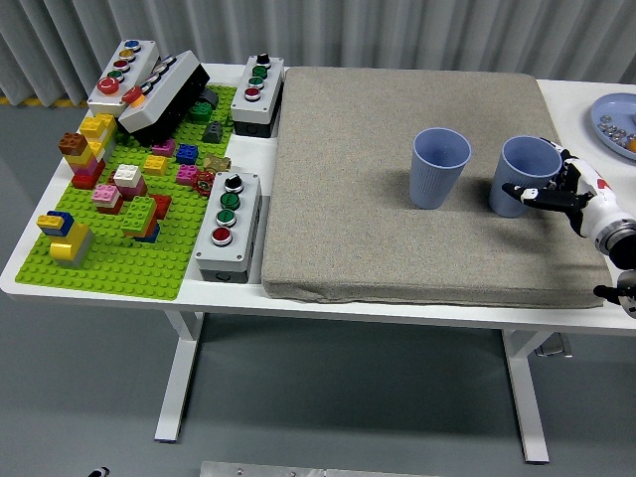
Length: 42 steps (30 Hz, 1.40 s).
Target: Pick cup pour cup place
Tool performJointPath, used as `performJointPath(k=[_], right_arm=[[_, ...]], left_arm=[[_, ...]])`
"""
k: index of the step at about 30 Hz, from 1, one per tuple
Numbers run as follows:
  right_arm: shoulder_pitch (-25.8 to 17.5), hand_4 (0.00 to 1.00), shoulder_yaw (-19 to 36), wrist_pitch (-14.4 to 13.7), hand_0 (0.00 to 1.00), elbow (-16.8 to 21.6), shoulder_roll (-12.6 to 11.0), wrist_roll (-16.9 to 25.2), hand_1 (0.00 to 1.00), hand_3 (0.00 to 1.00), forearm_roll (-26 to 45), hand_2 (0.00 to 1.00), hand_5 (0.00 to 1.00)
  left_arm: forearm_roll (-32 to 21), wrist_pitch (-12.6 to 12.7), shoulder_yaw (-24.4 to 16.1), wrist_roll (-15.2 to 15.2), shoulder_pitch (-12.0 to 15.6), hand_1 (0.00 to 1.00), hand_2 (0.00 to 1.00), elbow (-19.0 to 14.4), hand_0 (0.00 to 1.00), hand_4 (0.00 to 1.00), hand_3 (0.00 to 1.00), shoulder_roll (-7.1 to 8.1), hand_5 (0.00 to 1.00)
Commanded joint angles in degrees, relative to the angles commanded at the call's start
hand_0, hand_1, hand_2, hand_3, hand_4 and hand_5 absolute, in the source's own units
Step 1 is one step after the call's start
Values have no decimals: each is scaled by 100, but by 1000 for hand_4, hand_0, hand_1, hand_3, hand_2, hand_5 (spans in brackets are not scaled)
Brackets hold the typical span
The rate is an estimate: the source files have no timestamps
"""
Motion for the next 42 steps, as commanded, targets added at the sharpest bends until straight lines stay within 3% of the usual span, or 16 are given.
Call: performJointPath(k=[13, 19, 23, 34, 42], right_arm=[[-430, 892, 106, 93, 996, 430, -267, -141, 974, 998, -35, 998, 299], [-959, 891, 335, 84, 993, 1160, -617, -249, 974, 998, -136, 998, 301], [-1030, 891, 393, 72, 993, 1480, -768, -302, 973, 998, -169, 998, 304], [-571, 891, 538, 32, 990, 1711, -907, -395, 972, 998, -206, 998, 328], [81, 888, 629, -38, 982, 1478, -1167, -390, 964, 998, -74, 998, 329]], left_arm=[[63, 16, -163, 17, 93, 818, 877, 0, 841, 637, 795, 7, 998], [121, 25, -282, 12, 120, 818, 877, 0, 841, 637, 795, 37, 998], [162, 22, -324, 21, 124, 818, 878, 0, 841, 636, 795, 75, 998], [185, 34, -359, 23, 99, 818, 878, 0, 841, 635, 794, 119, 998], [217, 32, -374, 18, 23, 818, 880, 0, 841, 635, 794, 172, 998]])
